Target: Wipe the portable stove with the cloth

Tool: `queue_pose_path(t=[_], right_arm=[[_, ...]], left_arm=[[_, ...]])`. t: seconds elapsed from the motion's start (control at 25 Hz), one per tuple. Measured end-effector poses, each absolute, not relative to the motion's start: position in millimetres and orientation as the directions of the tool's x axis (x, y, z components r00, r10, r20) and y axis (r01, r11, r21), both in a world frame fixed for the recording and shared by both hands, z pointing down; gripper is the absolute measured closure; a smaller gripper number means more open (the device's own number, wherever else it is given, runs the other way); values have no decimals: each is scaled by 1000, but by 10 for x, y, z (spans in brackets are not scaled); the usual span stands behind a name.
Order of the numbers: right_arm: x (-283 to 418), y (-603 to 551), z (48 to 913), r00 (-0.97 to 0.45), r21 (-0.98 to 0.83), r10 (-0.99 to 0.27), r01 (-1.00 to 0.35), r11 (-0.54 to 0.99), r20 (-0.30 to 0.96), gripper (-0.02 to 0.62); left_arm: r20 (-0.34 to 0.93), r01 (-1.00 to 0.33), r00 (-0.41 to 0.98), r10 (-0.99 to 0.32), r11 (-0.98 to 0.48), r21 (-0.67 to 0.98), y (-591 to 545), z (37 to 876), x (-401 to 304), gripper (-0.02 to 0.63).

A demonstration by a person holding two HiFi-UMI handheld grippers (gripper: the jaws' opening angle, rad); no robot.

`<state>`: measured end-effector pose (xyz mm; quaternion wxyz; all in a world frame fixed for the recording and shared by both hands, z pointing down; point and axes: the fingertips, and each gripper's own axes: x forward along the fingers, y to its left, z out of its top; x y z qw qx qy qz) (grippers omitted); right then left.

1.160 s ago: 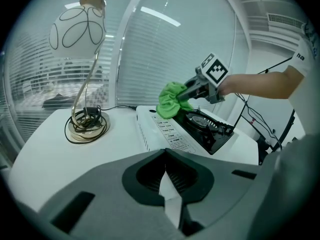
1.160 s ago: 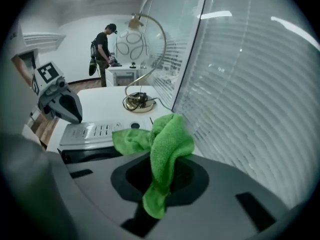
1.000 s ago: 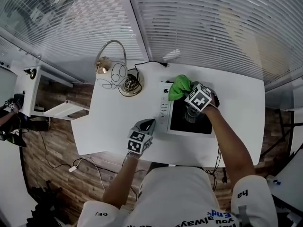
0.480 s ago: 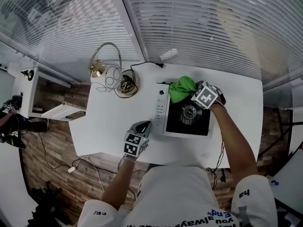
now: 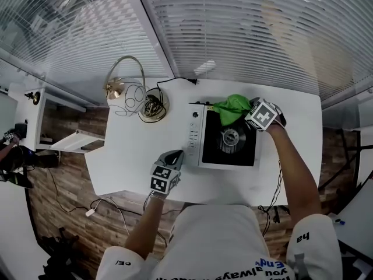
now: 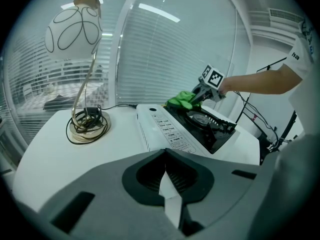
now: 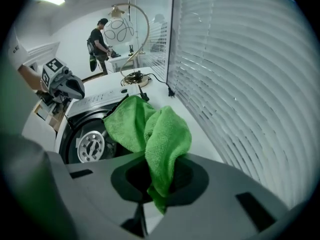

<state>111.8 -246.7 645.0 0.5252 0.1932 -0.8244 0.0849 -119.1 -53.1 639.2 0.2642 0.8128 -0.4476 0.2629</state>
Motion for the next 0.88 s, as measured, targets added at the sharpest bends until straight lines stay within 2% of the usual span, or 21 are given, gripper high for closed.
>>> queue_pose_path(t=[0.12, 0.56, 0.88], right_arm=[[1369, -2515, 6480, -348, 73, -245, -439, 895, 905, 552], [1822, -2535, 6501, -400, -11, -273, -581, 814, 875, 552], [2032, -2168, 6492, -387, 14, -290, -578, 816, 875, 552]], left_arm=[[663, -868, 460, -591, -457, 195, -535, 6395, -1192, 594], [670, -869, 455, -587, -457, 190, -546, 6412, -1201, 594], [669, -871, 450, -591, -456, 183, -554, 6416, -1205, 595]])
